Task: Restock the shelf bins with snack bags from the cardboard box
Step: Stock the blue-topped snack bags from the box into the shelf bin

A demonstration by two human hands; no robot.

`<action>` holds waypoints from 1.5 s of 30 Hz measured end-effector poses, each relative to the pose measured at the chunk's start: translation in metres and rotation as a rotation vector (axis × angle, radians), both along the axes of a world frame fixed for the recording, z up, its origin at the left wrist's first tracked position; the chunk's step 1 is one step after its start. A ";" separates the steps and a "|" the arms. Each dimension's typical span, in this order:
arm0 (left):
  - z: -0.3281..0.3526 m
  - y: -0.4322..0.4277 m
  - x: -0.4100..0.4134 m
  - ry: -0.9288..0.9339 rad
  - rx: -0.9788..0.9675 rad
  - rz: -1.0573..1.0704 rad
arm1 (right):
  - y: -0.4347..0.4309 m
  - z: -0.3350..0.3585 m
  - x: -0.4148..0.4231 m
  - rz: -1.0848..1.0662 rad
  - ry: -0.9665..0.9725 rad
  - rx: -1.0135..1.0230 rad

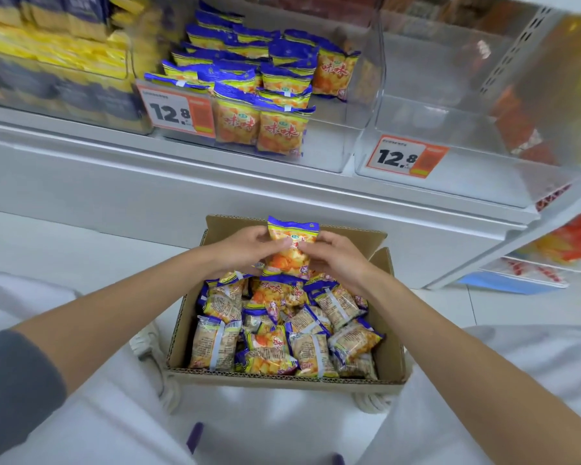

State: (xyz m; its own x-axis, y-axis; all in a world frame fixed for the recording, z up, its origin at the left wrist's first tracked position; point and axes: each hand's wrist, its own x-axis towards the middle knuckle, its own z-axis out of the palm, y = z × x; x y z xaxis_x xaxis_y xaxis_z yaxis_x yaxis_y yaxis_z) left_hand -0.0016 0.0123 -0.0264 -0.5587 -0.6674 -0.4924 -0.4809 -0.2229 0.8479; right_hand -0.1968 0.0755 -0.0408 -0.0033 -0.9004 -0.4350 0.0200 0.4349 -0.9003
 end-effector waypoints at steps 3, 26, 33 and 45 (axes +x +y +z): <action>-0.006 -0.002 0.003 -0.011 -0.025 0.094 | -0.003 -0.012 0.001 0.022 -0.029 0.041; -0.023 -0.008 0.019 -0.057 -0.130 0.255 | -0.001 -0.021 -0.041 0.036 0.437 0.092; 0.002 0.004 0.005 0.105 0.053 0.126 | -0.006 0.056 -0.039 0.173 0.424 -0.149; 0.042 -0.003 -0.002 0.149 -0.264 0.018 | -0.030 0.118 -0.013 0.424 0.620 -0.201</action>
State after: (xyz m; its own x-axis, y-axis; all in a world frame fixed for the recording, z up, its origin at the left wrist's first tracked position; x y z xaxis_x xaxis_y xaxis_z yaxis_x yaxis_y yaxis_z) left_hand -0.0036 0.0096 0.0154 -0.5985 -0.7719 -0.2142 -0.3445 0.0067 0.9387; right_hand -0.2103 0.0459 0.0776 0.1695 -0.9406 -0.2942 -0.6445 0.1200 -0.7551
